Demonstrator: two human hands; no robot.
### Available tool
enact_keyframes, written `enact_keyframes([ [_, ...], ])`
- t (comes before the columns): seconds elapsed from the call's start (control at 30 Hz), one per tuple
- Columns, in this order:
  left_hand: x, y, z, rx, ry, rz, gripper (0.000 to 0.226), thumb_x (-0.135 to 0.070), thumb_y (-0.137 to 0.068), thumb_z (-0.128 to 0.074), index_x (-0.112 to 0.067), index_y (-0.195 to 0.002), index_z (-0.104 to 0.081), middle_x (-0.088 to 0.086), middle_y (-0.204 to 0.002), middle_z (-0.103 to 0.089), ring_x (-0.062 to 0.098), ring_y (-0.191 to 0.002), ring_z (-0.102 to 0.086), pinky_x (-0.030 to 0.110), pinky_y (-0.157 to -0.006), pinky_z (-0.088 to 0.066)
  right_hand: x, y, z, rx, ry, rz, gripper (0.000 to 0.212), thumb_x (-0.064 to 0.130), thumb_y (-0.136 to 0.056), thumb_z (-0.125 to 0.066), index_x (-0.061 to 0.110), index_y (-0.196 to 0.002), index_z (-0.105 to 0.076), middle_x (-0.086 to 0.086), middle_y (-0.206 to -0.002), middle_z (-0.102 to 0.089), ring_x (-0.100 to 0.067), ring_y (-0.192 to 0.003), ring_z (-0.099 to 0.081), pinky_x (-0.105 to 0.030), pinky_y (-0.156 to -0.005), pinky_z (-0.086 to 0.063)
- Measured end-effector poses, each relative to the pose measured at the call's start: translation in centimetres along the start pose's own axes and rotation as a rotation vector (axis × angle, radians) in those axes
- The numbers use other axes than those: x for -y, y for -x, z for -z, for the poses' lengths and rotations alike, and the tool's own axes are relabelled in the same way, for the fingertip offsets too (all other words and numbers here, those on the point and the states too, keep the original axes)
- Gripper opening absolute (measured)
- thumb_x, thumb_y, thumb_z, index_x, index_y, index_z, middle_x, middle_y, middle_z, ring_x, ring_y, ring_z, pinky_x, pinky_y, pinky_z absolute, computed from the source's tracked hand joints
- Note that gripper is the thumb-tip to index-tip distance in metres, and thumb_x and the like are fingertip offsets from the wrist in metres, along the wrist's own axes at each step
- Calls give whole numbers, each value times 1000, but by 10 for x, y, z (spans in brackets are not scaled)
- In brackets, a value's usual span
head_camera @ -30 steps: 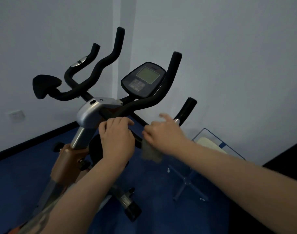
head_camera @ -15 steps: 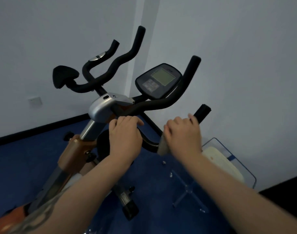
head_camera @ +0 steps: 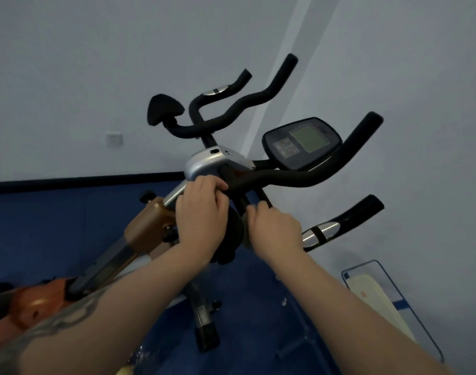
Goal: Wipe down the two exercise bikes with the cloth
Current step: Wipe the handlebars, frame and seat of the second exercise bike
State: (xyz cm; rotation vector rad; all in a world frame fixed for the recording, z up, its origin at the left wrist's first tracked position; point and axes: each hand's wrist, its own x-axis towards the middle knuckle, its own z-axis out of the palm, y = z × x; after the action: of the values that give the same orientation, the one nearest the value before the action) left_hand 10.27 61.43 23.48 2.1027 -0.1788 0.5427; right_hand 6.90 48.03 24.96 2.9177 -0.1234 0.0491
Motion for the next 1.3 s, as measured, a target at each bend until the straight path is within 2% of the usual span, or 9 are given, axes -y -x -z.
enact_keyframes([
  [0.13,1,1,1,-8,26,5,14,-14,-91,-50,-23,-89,-60,-12,-83,-55,7,-79,-49,30,-70,-43,11,-36,7,101,-162,-54,36,18,-103,-28,10,-137,-38,-13,-130,-51,-32,-110,-55,-35,-70,-36],
  [0.3,2,0,-1,7,19,6,15,-17,-91,-49,-26,-86,-59,-19,-75,-46,3,-77,-46,17,-61,-35,2,20,-1,-119,-96,52,33,38,-101,-37,12,-122,-44,-9,-106,-53,-27,-76,-62,-30,-53,-26],
  [0.5,2,1,-1,13,33,36,16,-18,-91,-47,-27,-85,-60,-16,-75,-52,1,-77,-50,22,-60,-38,1,-17,-1,-18,-75,87,35,22,-101,-33,13,-135,-37,-13,-125,-49,-33,-102,-56,-37,-64,-34],
  [0.63,-8,-2,1,64,-65,87,24,-17,-93,-45,-28,-83,-64,-12,-76,-56,12,-81,-54,32,-69,-39,-24,34,11,-199,-90,209,30,38,-100,-43,14,-103,-60,-9,-90,-60,-29,-72,-62,-33,-54,-35],
  [0.73,-26,-3,-3,117,-99,4,24,-16,-91,-48,-31,-81,-63,-14,-75,-54,11,-82,-49,34,-81,-33,-101,39,22,-456,19,358,27,32,-92,-46,16,-79,-65,-6,-77,-61,-29,-65,-57,-41,-73,-48],
  [0.83,-35,1,-9,221,-199,-93,19,-18,-91,-50,-28,-83,-64,-13,-78,-55,15,-83,-53,35,-87,-33,-131,48,21,-569,-39,95,27,28,-92,-46,13,-84,-68,-5,-92,-65,-27,-81,-59,-49,-106,-35],
  [1.0,-30,4,-7,232,-263,-96,20,-18,-92,-50,-26,-84,-67,-12,-79,-57,16,-84,-55,34,-92,-31,-71,51,-17,-614,-76,366,22,27,-91,-49,14,-81,-64,-5,-86,-62,-25,-76,-57,-46,-107,-36],
  [1.17,-32,5,-8,240,-290,-92,19,-19,-92,-49,-25,-85,-66,-8,-85,-61,17,-87,-55,35,-94,-32,-123,31,1,-749,-176,73,27,26,-92,-51,12,-78,-68,-3,-83,-64,-22,-74,-59,-45,-117,-24],
  [1.3,-29,5,-9,242,-290,-105,19,-20,-92,-50,-27,-83,-65,-10,-83,-61,15,-86,-55,34,-91,-31,-120,46,-19,-759,-136,195,24,30,-91,-53,12,-93,-69,-5,-104,-63,-24,-93,-60,-46,-119,-16],
])
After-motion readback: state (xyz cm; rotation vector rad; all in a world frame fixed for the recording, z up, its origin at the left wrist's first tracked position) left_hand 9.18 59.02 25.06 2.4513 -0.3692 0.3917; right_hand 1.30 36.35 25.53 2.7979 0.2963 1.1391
